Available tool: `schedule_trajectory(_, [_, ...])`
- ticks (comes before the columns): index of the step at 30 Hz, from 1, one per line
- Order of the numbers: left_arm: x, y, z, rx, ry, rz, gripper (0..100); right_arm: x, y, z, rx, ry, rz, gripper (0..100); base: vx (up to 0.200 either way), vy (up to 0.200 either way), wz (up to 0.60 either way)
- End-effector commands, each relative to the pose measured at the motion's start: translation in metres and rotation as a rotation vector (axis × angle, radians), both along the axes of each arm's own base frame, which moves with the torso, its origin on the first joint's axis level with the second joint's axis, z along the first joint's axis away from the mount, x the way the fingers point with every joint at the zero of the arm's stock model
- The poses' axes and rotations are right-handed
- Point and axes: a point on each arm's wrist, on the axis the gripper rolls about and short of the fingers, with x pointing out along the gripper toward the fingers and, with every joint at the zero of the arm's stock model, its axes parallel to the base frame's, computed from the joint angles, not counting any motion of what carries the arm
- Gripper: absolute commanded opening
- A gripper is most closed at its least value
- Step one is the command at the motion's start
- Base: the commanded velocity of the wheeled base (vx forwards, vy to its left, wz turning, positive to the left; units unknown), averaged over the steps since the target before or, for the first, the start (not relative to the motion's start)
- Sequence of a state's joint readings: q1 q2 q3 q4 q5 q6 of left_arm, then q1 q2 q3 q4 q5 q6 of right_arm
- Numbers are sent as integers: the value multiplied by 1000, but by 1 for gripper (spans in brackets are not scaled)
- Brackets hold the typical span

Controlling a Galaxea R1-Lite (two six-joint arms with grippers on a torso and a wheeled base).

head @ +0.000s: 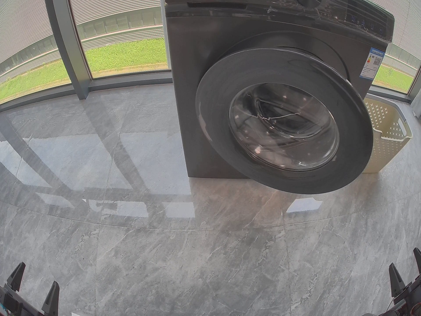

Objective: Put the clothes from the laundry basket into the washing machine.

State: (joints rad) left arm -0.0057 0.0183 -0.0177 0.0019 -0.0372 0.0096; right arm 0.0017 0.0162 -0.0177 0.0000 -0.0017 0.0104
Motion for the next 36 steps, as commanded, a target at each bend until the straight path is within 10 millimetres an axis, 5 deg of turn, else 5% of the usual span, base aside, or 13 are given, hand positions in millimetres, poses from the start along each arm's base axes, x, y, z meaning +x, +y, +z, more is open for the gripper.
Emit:
schedule_trajectory(1, [0,0,-5,0,-1,0,100,0,0,-5,0,1,0,100,0,-200,0])
schedule_trajectory(21, [0,0,-5,-2,-2,0,100,0,0,-4,-13,-8,0,100,0,-200,0])
schedule_trajectory(26, [0,0,-5,1,-3,0,100,-16,0,54,-9,-203,28,100,0,-120,0])
schedule_trajectory(29, [0,0,-5,7,-3,0,100,-7,1,67,-11,-121,73,100,0,0,0])
schedule_trajectory(31, [0,0,-5,6,-3,0,100,23,4,77,7,48,192,100,0,0,0])
schedule_trajectory(36, [0,0,-5,0,-3,0,100,83,10,98,37,155,371,100,0,0,0])
